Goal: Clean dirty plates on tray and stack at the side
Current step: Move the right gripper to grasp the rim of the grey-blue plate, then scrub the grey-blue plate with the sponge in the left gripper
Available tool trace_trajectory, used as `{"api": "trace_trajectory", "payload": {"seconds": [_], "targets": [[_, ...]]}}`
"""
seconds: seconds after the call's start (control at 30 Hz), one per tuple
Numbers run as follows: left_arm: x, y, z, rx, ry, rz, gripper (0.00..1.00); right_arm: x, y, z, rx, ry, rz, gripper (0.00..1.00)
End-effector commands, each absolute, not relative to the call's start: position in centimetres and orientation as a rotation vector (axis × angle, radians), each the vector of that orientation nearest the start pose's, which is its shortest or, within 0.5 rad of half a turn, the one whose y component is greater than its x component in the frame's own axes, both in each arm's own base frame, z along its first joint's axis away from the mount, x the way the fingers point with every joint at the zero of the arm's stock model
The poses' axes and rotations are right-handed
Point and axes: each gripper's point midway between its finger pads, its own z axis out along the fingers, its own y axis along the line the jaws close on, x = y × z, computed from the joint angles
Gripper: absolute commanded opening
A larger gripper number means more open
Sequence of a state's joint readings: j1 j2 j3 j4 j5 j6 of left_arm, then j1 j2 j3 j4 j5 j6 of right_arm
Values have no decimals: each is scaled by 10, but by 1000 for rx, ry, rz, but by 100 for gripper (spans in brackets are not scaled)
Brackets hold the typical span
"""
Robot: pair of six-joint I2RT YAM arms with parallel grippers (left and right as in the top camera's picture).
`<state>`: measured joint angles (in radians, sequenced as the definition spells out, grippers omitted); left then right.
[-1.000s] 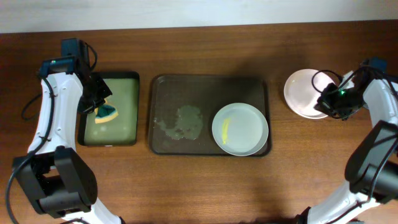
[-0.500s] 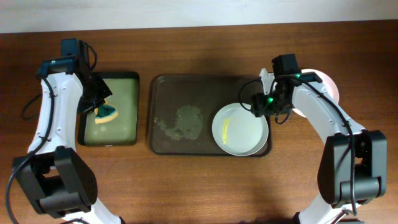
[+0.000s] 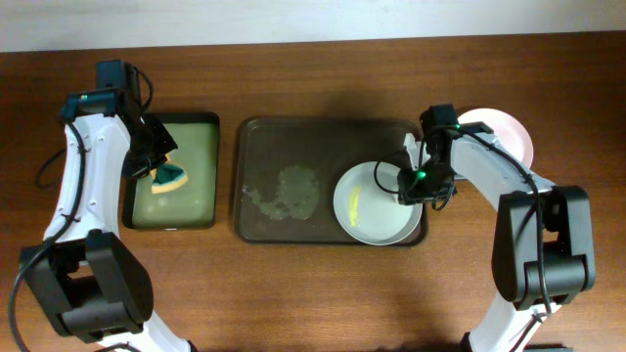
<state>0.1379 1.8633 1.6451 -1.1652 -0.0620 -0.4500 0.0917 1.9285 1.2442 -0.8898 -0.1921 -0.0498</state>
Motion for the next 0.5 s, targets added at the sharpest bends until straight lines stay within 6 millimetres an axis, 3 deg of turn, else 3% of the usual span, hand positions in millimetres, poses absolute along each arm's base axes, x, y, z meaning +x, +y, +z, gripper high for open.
{"api": "trace_trajectory", "payload": {"seconds": [0.0, 0.13, 0.2, 0.3, 0.37, 0.47], "targets": [[388, 62, 132, -857, 2818, 25, 0, 322, 66, 5, -121, 3186, 340, 33], [388, 59, 132, -851, 2822, 8, 0, 312, 82, 10, -54, 3214, 502, 31], [393, 39, 132, -740, 2854, -118, 0, 318, 85, 7, 4, 3189, 507, 14], [398, 6, 134, -582, 2880, -229, 0, 319, 90, -8, -19, 3149, 501, 12], [399, -7, 134, -537, 2890, -234, 0, 315, 90, -15, 52, 3155, 499, 11], [399, -45, 135, -396, 2905, -251, 0, 312, 90, -20, 176, 3161, 499, 4]]}}
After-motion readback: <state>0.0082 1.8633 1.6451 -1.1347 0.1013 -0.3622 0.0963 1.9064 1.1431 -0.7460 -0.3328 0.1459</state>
